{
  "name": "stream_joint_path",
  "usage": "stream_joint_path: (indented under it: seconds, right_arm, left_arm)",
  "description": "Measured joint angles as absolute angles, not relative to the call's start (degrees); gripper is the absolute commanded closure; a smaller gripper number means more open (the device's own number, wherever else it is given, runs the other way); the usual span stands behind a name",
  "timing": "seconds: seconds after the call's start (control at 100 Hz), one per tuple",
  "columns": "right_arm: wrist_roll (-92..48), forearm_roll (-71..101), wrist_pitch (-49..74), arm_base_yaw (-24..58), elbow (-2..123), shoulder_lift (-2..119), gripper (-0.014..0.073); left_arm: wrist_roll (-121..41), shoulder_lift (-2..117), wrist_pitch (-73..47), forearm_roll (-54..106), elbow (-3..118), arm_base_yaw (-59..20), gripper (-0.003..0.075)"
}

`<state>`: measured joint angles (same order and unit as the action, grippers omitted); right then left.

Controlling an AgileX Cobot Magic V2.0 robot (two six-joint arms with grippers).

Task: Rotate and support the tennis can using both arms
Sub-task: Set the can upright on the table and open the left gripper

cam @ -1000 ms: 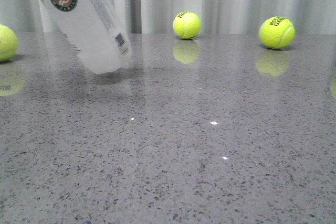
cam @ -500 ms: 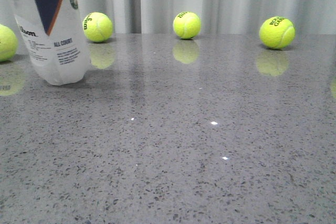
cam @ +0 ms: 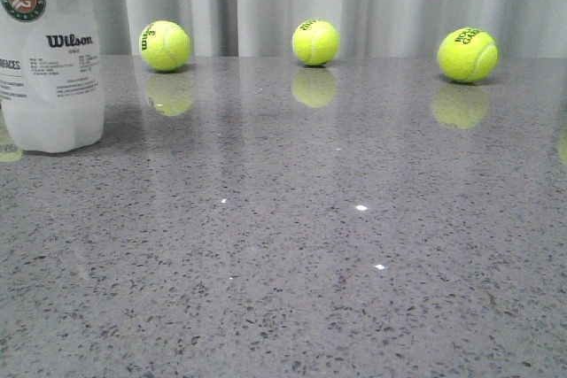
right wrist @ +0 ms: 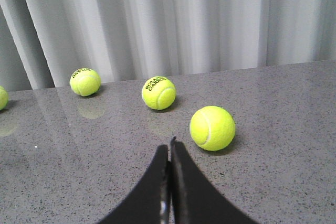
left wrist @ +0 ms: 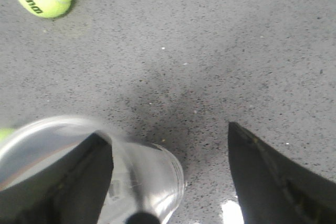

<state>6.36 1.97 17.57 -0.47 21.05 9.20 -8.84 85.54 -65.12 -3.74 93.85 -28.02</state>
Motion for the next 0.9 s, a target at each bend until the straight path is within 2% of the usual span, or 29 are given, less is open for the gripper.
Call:
stream_joint_path:
  seconds: [0.59,0.64,0.71,0.86,0.9]
  right_arm:
    - [6.5,2.0,17.6,-0.5,21.1,9.2,0.0659]
    - [6.5,2.0,17.6,-0.5,21.1,9.2,0.0659]
    - [6.5,2.0,17.6,-0.5,21.1,9.2,0.0659]
    - [6.5,2.0,17.6,-0.5,21.1,9.2,0.0659]
    - [6.5,2.0,17.6,-0.5,21.1,9.2,0.0659]
  left_arm:
    - [-6.5,85.4,-64.7,-5.1,95.7,-28.0,0.0285]
    - [-5.8,84.8,-63.8,-5.1,96.3,-28.0,0.0322]
    - [-3.9,82.9,-62.1,-5.0,96.6,-28.0,0.0423]
    - [-1.2,76.6,-56.1,-5.0,93.1,-28.0,0.0729]
    - [-0.4,75.0,-54.5,-5.0,91.2,-28.0,0.0740]
